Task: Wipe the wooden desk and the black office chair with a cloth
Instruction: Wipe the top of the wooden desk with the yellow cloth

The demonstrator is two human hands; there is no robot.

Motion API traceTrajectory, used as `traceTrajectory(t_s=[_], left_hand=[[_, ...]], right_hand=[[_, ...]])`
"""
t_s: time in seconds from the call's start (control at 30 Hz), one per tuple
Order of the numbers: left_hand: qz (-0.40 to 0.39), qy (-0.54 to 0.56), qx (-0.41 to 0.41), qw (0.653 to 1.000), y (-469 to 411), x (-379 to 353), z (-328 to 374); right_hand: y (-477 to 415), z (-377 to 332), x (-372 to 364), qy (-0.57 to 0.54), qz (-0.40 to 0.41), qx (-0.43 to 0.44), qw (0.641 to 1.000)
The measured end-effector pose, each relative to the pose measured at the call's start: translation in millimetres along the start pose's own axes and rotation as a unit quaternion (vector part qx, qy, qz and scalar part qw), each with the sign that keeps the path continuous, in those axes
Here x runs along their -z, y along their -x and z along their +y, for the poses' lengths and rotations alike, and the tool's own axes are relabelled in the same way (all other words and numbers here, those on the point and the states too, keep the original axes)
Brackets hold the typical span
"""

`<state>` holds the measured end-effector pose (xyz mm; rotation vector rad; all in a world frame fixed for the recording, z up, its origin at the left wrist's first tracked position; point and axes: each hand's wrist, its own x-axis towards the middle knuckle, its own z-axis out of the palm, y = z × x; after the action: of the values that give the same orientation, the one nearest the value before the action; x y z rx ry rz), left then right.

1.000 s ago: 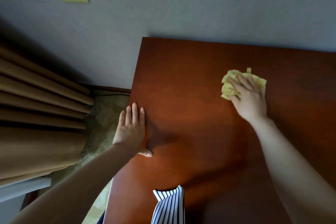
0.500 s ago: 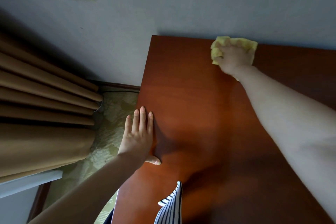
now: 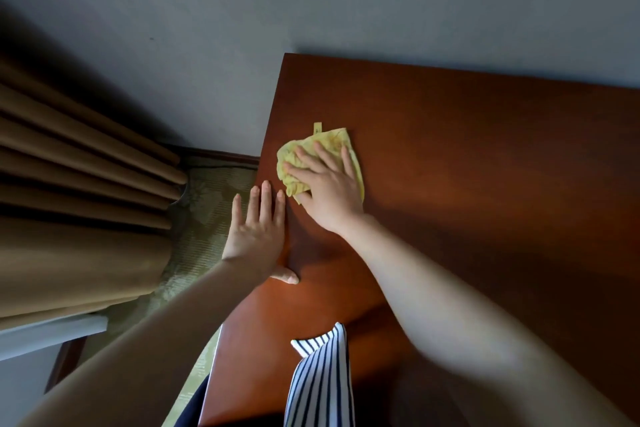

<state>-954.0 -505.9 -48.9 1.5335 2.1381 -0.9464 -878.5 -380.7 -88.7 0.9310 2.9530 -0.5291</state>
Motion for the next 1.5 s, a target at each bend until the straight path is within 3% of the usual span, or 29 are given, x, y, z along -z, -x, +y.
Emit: traceTrajectory(t_s=[0.27, 0.53, 0.7, 0.87, 0.97, 1.5], left_hand=[[-0.007, 0.005, 0.007, 1.0, 2, 1, 2], [-0.011, -0.001, 0.008, 1.0, 3, 3, 3], [-0.009, -0.029, 0.008, 1.0, 5, 8, 5], [-0.011, -0.045, 0.007, 0.999, 5, 13, 7], [-0.009, -0.039, -0.003, 0.999, 6, 11, 5], [0.038, 0.003, -0.045, 0.998, 4, -3, -9]], right_hand=[[101, 9, 0, -0.068, 0.046, -0.048, 0.995], [161, 88, 17, -0.046, 0.07, -0.162, 0.983], [140, 153, 41, -0.042, 0.094, -0.298, 0.949], [116, 185, 56, -0.067, 0.122, -0.452, 0.881], [111, 167, 48, -0.049, 0.115, -0.484, 0.866], [212, -45, -42, -0.005, 0.115, -0.379, 0.918]])
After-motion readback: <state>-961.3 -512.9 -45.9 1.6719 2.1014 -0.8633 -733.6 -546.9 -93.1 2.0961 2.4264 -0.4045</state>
